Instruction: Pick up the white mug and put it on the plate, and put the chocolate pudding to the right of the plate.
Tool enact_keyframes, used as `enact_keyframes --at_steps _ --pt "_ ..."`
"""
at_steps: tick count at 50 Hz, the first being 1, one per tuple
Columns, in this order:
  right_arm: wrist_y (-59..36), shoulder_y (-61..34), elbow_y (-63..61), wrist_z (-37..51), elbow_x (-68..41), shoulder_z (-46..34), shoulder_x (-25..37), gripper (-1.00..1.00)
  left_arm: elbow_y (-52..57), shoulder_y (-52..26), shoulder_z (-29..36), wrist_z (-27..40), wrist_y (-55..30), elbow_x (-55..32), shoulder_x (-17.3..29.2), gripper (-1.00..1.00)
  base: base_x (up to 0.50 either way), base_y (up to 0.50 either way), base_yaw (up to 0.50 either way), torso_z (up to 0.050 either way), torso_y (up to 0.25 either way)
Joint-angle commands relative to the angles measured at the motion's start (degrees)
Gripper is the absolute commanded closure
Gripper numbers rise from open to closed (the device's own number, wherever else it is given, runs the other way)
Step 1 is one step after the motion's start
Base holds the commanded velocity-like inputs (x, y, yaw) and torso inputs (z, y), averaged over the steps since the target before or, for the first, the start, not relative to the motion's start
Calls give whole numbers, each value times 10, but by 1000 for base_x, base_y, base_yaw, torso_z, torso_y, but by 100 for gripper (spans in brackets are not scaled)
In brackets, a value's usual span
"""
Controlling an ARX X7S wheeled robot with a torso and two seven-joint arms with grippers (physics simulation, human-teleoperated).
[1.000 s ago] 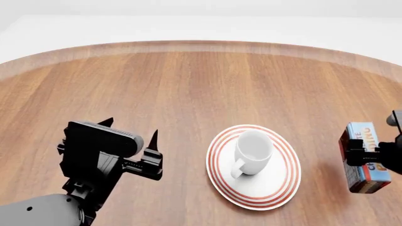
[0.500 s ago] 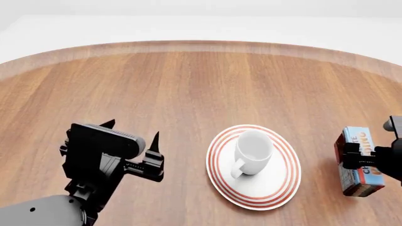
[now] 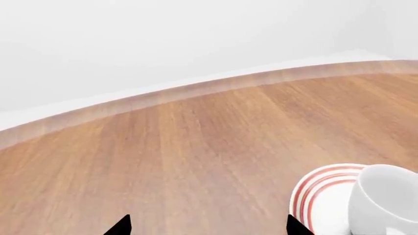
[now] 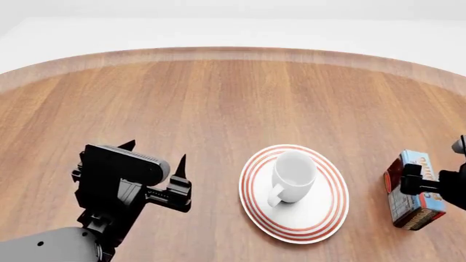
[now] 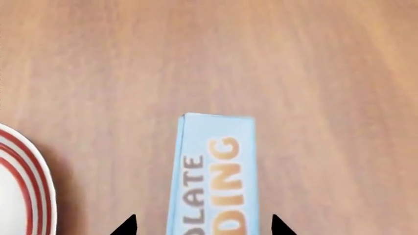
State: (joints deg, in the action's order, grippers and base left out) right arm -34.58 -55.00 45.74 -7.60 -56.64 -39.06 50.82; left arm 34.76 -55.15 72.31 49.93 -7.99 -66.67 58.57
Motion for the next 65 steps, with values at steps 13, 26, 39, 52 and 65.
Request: enact_keyframes --at_steps 13,26,39,52,65 --pt "-146 -76 -202 72 -28 26 78 -100 6 2 -19 -14 2 8 -7 -100 0 0 0 0 0" --pt "-262 -178 -295 109 -41 30 118 -100 7 10 -25 -23 19 10 5 -100 0 0 0 0 0" --pt "-424 -360 -407 120 -48 31 150 -100 17 8 -29 -27 20 7 15 -100 0 0 0 0 0" --pt "-446 -491 -489 32 -3 -4 172 -100 37 5 -33 -17 16 5 26 -100 0 0 0 0 0" --pt "-402 -500 -663 34 -112 77 260 -100 73 -6 -41 5 6 4 47 -100 0 0 0 0 0"
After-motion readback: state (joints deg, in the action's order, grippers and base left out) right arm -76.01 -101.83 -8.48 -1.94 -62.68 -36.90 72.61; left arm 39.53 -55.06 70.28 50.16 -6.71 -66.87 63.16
